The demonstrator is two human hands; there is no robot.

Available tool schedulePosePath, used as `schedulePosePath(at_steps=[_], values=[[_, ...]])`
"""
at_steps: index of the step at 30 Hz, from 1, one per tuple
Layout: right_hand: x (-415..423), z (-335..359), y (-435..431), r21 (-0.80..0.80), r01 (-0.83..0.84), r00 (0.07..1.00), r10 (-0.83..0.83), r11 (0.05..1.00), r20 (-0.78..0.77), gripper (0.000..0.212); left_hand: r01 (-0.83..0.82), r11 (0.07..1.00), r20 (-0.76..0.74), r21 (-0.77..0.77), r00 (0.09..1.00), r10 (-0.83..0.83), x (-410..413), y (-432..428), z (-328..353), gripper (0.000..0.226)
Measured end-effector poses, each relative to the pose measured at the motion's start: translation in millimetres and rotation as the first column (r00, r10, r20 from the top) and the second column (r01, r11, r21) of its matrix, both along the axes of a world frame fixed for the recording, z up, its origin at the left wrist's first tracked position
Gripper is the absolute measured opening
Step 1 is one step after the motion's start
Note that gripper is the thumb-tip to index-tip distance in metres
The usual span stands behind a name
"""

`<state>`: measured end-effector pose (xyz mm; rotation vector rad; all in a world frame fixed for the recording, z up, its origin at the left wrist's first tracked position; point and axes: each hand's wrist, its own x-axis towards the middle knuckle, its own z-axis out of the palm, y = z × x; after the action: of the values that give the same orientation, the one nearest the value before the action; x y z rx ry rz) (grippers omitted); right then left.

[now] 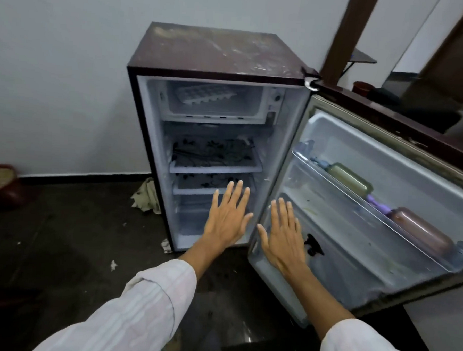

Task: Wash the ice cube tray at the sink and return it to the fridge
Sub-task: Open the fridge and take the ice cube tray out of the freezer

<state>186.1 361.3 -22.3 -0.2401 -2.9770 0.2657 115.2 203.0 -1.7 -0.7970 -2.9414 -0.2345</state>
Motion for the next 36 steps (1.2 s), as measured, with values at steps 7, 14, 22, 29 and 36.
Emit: schedulePosePath(at_steps=[7, 14, 22, 29, 36], values=[[-94, 25, -43, 0.009, -0.049, 0.998, 0.049, 0.999, -0.038, 0.074, -0.118, 0.991, 0.010, 0.062, 0.993, 0.118, -91, -66, 23, 0.065], [-176, 43, -68, 0.031, -0.083, 0.996, 0.084, 0.996, -0.022, 0.074, -0.179, 0.974, -0.027, 0.135, 0.982, 0.184, -166, -111, 42, 0.063], [-273, 60, -74, 0.056, -0.190, 0.980, 0.193, 0.980, -0.055, 0.075, -0.203, 0.977, -0.144, 0.065, 0.967, 0.210, -245, -121, 52, 0.060], [-387, 59, -55, 0.063, -0.300, 0.941, 0.306, 0.952, -0.144, 0.073, -0.280, 0.945, -0.156, 0.169, 0.939, 0.306, -324, -97, 41, 0.057], [-488, 40, -22, 0.039, -0.322, 0.939, 0.324, 0.946, -0.115, 0.070, -0.444, 0.820, 0.042, 0.361, 0.886, 0.461, -395, -75, 19, 0.057]])
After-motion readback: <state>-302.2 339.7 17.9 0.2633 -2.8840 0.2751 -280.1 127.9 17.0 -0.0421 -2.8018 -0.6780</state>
